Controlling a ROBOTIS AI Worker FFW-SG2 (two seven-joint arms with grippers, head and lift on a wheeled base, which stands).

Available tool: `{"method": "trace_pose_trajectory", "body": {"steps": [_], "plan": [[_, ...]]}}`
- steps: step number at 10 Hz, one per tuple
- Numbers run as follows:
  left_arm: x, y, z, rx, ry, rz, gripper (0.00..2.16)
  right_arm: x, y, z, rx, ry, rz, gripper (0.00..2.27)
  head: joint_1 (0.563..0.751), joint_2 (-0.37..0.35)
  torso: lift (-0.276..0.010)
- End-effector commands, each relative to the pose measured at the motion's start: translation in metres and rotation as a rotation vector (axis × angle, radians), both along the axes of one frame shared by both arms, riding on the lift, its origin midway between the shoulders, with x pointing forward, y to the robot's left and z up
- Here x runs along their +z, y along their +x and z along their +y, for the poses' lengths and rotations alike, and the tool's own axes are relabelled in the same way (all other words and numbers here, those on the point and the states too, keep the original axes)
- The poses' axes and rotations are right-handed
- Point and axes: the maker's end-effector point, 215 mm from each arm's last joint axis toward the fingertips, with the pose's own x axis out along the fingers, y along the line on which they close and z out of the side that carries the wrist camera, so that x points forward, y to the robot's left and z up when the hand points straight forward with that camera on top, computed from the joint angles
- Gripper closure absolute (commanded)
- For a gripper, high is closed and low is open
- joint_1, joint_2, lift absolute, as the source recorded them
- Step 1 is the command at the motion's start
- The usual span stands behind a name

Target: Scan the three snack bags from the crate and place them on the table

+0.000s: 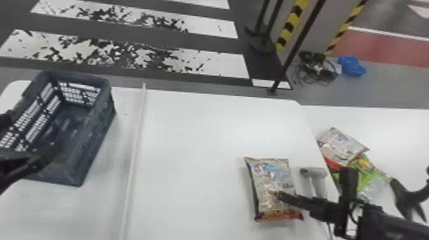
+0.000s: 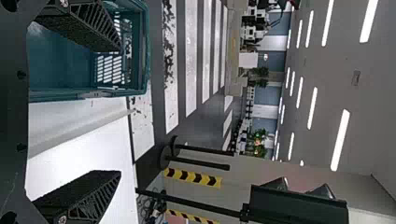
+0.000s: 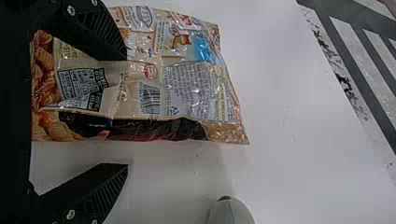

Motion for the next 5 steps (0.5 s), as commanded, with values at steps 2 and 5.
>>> {"method": "trace_pose_trajectory", "body": {"steps": [2,5], "plan": [[0.002,0.001,0.002,0.006,-0.003,-0.006,0.06,-0.016,-0.005,0.016,0.049,0.007,0.037,2.01,0.695,-0.199,-0.036],[0.002,0.002,0.003,0.009,-0.007,-0.011,0.06,0.001,-0.001,0.014,0.058,0.008,-0.042,2.23,0.695,-0.18,-0.036]]}}
